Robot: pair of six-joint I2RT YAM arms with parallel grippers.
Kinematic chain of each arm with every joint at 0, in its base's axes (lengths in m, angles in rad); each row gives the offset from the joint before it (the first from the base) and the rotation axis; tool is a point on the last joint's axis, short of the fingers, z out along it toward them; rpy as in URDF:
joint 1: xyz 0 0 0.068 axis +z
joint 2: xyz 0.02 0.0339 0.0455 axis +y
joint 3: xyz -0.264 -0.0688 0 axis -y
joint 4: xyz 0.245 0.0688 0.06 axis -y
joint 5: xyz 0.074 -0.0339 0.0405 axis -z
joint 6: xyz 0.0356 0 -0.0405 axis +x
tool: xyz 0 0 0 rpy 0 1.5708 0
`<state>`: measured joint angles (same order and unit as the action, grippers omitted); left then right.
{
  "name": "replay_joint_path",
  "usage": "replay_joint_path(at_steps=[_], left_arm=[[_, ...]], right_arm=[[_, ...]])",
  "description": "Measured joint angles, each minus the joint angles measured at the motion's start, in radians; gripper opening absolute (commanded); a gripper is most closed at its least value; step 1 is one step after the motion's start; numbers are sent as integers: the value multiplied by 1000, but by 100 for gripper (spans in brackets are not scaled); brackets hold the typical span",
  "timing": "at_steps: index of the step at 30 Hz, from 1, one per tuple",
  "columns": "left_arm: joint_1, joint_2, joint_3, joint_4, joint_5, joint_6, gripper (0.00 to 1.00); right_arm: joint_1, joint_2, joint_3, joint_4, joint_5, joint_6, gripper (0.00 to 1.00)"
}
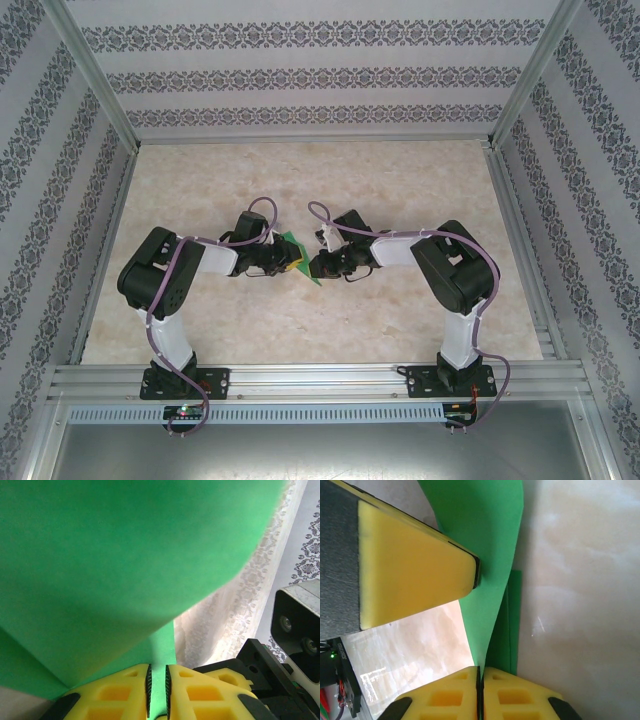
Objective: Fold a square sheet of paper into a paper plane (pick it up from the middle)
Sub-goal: Fold the wing for the fifth time at the center of the table.
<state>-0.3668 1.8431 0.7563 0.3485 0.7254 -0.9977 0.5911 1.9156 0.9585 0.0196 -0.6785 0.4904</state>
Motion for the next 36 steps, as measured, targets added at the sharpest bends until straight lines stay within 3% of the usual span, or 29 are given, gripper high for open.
replay_joint_path(at_steps=[6, 9, 14, 20, 36], left_arm=[[0, 0, 1, -1, 0, 0, 20], [0, 0, 1, -1, -1, 0, 20], [0, 0, 1, -2, -3, 0, 19], [0, 0, 0, -2, -4, 0, 18], [-1, 0, 3, -14, -16, 0, 16]], right_arm=[[0, -25, -2, -15, 9, 18, 28], [0, -96, -26, -48, 41, 28, 30], [0, -204, -33, -61, 71, 34, 16], [35, -151, 19, -87, 87, 36, 3], [68, -27, 107, -191, 144, 25, 0]])
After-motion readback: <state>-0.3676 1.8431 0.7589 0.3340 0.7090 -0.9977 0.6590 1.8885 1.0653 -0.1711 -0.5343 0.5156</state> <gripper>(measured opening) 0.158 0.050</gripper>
